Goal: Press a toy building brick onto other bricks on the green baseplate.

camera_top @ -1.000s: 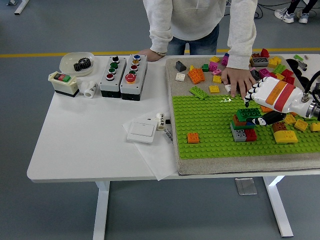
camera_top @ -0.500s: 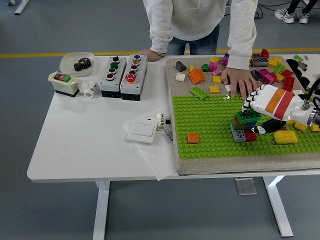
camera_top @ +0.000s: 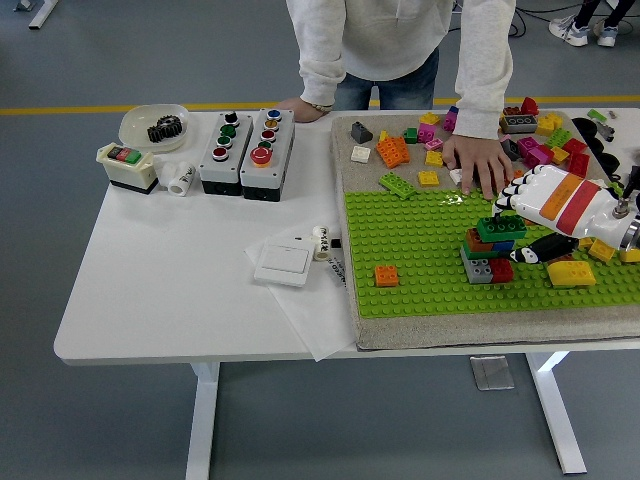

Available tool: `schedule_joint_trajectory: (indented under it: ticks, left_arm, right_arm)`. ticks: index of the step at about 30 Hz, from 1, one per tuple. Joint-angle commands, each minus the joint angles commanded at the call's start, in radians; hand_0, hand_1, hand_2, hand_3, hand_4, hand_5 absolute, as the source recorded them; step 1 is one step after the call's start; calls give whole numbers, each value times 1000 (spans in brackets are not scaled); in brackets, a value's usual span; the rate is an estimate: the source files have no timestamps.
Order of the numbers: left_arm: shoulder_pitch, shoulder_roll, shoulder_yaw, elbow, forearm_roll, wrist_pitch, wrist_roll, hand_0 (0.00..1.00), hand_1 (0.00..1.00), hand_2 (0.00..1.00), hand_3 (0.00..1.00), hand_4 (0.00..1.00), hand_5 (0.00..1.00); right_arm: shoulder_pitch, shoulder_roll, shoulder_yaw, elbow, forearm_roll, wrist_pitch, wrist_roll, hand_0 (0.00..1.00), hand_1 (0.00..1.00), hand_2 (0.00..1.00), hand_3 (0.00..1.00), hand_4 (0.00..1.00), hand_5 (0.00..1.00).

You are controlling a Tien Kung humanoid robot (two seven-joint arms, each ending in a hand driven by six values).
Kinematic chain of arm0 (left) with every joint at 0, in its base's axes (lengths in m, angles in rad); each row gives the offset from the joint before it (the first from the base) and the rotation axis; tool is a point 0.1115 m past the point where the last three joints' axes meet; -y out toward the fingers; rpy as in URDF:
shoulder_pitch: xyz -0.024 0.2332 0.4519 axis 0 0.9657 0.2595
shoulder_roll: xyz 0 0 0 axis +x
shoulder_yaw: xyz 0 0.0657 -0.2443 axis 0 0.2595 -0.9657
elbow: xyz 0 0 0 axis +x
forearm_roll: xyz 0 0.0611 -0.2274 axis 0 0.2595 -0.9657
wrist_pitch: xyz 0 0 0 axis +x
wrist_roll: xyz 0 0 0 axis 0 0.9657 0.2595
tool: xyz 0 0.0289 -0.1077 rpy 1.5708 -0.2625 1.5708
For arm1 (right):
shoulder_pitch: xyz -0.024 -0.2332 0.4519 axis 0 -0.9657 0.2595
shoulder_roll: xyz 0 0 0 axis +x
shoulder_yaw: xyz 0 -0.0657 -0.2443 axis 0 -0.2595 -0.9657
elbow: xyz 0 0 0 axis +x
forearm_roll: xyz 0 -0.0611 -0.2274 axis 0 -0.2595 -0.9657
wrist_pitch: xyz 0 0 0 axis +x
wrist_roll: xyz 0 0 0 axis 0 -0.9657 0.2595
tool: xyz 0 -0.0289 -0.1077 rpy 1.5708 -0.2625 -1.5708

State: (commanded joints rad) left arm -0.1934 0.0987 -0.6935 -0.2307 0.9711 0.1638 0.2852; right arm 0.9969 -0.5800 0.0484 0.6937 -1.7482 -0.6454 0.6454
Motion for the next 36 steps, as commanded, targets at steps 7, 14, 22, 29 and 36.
schedule_joint_trajectory:
  ticks: [7,14,22,29,36]
  left_arm:
    - [6,0,-10,0,14,-2,3,715,752,753,610,676,600]
    - [7,1,-14,-1,23,-2,6,714,752,753,610,677,600]
    - [3,1,-10,0,18,-2,4,713,752,753,612,677,600]
    - [0,2,-6,0,12,-1,2,713,752,752,611,677,600]
    - [-1,2,-3,0,9,-1,2,714,751,752,612,677,601]
  right_arm:
    - [-8,5,4,7,-5,0,0,391,530,580,556,842,508]
    - [-11,7,5,7,-6,0,0,390,530,575,555,849,494]
    - [-12,8,6,8,-11,0,0,391,535,583,563,863,489]
    - [-13,8,8,9,-14,0,0,391,536,583,564,863,488]
    - [-14,8,18,3,-3,0,0,391,536,583,564,862,489]
